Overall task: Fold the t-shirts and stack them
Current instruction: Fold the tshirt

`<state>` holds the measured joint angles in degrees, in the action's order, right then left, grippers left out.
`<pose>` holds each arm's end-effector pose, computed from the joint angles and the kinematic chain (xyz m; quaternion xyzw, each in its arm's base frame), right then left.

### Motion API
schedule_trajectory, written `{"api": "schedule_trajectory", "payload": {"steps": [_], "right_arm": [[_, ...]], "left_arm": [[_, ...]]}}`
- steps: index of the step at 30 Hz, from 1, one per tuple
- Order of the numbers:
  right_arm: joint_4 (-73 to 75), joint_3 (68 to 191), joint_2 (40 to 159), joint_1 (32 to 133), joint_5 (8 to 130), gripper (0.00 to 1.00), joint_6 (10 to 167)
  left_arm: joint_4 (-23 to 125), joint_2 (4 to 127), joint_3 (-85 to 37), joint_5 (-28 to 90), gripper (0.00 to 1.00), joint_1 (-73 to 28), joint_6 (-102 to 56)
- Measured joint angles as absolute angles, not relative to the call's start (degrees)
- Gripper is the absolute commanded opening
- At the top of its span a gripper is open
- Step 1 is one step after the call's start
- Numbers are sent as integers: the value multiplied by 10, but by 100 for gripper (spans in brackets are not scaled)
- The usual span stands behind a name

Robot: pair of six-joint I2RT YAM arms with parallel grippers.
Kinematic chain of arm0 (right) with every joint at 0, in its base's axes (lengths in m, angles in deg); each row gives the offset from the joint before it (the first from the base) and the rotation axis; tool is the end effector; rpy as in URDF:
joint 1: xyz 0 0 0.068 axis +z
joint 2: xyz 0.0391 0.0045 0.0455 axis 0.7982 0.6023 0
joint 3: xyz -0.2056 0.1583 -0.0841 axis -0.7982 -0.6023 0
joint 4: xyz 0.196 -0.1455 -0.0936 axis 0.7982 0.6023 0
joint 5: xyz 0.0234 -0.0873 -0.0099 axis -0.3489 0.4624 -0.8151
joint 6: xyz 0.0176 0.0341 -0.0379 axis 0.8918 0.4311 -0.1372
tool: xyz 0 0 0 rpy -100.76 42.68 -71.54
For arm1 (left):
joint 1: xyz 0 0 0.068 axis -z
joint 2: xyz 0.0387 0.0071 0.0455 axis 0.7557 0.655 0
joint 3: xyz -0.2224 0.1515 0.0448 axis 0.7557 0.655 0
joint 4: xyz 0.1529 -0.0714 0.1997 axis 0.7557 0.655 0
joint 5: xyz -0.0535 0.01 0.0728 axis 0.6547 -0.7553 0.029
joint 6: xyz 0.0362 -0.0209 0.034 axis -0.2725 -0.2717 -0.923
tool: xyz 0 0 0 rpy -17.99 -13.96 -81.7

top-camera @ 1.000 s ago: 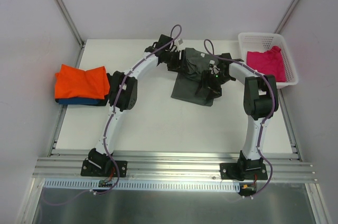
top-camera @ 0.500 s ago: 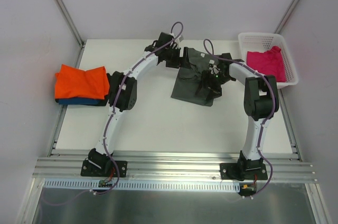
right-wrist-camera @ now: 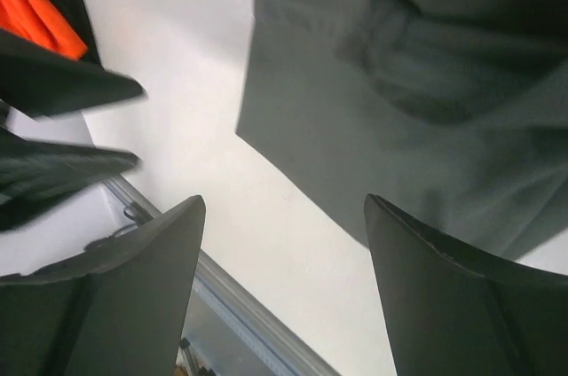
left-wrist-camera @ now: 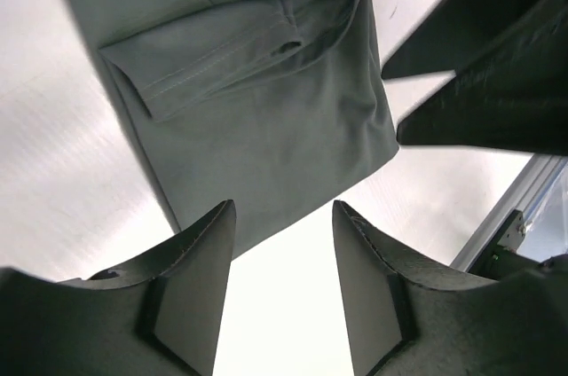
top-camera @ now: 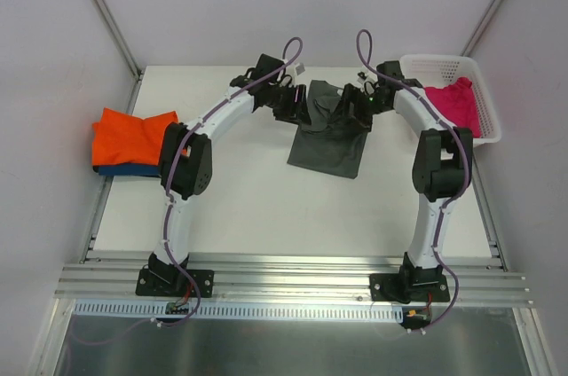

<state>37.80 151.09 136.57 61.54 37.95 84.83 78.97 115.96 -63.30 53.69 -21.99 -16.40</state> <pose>0.4387 0.0886 0.2276 -0.1297 0.9045 0.3411 0.2206 0.4425 -0.2470 0.2593 0.1815 0.8614 -0.3809 0.2827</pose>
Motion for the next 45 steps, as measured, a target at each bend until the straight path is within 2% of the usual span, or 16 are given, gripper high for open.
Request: {"api": "schedule_trajectory", "payload": {"steps": [5,11,29,41,45], "right_arm": [[348,1573,1423,614,360,77,872],[342,1576,1476,618,350,78,890],[335,1554,1481,639,354,79,889],[309,1783,1613,621,387,79,903],[283,1818,1621,609,400,79,918]], "left_arm": [[800,1159,-622,520,47,-201,-180],[816,1136,-601,475,46,-189,-201],[828,1101,-595,399,47,-187,-224],[837,1058,-553,367,48,-187,-245],[840,1044,-542,354,48,-187,-255]]}}
